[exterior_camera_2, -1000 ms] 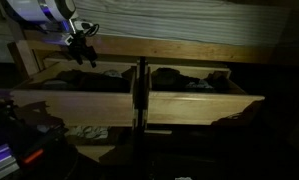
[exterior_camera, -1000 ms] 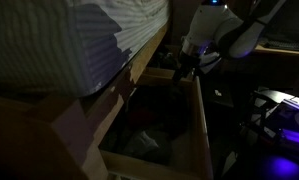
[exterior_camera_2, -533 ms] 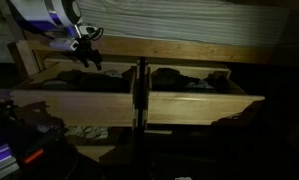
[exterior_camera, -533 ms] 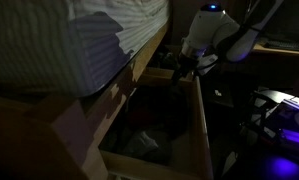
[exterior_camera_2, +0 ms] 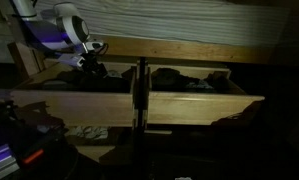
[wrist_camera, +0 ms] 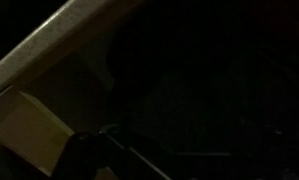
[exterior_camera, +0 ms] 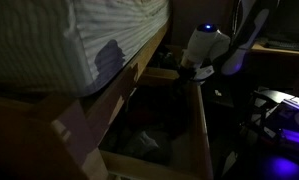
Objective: Pick the garment on top of the orange garment in the top left drawer and put it in the top right drawer
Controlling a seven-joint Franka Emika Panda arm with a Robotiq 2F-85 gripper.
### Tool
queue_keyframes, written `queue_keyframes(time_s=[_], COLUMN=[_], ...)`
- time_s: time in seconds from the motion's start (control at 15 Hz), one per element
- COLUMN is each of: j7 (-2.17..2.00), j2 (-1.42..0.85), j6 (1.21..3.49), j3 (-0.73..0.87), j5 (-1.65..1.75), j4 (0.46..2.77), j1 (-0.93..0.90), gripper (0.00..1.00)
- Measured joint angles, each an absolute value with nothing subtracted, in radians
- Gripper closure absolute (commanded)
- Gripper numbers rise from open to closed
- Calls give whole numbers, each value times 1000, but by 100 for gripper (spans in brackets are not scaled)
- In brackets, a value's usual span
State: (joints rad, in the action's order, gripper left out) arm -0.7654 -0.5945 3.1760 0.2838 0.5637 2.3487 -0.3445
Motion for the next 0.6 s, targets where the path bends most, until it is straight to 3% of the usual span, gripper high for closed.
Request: queue_keyframes(time_s=[0.6], j7=[-811], j2=[-683], j6=[3247], j3=[317], j5=[561], j4=[2356], j1=[-358], gripper=[0])
